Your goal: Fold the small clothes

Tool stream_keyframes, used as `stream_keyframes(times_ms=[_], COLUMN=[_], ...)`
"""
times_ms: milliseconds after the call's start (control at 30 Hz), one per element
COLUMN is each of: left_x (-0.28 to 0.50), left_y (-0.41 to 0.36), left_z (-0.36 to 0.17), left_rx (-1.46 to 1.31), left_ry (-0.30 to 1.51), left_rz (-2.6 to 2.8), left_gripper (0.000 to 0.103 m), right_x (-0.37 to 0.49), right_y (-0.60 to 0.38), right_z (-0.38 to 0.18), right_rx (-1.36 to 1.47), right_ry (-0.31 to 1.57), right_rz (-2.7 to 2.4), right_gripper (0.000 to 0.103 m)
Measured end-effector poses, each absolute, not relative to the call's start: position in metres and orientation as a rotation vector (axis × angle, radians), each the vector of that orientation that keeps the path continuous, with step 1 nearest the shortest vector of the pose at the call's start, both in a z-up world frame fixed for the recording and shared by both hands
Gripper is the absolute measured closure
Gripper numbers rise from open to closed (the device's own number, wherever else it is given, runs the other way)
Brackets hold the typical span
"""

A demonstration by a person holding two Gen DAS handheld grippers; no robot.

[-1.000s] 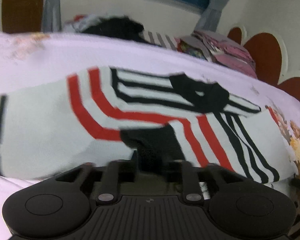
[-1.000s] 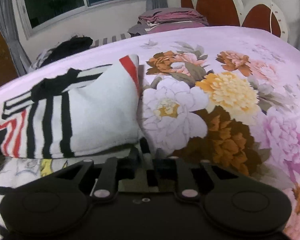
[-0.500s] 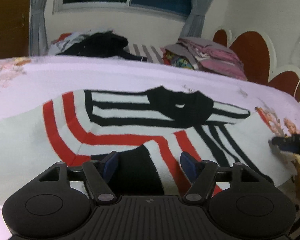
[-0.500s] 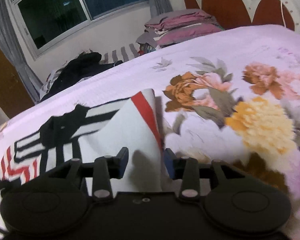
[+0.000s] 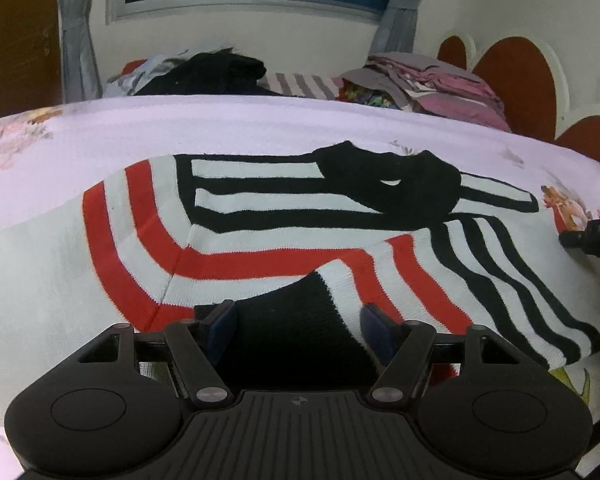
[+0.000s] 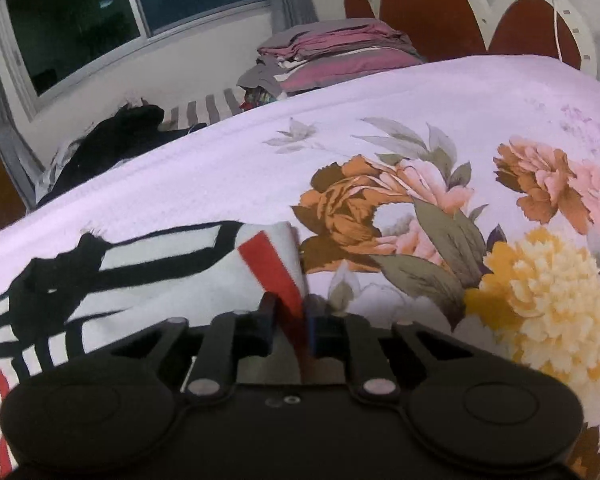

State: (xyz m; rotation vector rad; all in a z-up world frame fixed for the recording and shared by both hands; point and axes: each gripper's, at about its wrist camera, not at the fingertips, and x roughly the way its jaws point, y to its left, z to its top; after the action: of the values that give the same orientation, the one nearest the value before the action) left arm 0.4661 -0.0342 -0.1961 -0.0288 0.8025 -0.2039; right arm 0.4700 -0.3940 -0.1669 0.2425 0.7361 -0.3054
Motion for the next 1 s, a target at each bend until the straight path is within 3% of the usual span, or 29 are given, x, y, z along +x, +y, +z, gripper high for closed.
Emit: stream_keyframes(times_ms=[100,300,533,900,1000], left_x=[0.462,0.457,0.452,0.386,0.373], left_y=[-0.035,-0.031,-0.018,0.088,0.130], left_z=[-0.185,-0.189,-0.181,-0.152,-0.151], left_rx=[-0.042,-0.022,-0.064,-0.173,-0.201], left_ry=[0.807,0.822,0.874,0.863,0.863], left_rz=[-0.207,-0.176,-0.127,0.050,0.126], left_gripper=[0.035,0.035,0.035,0.035,0.029], right_x=[0.461,0.423,0.407,0.389,0.390], right_y=[-0.386,-0.352,-0.331,-0.264,-0.234], right_z=[-0.156,-0.141,-0.157,-0.127,-0.125], right_rx=[0.196,0.107,0.010,0.093,0.086], right_ry=[0.711,0.682,0.774,0.712,0.714], right_rz=[-0.305,-0.195,-0.155,0.043,0.090], right_gripper=[0.076,0.074,0.071,0.061,0.059])
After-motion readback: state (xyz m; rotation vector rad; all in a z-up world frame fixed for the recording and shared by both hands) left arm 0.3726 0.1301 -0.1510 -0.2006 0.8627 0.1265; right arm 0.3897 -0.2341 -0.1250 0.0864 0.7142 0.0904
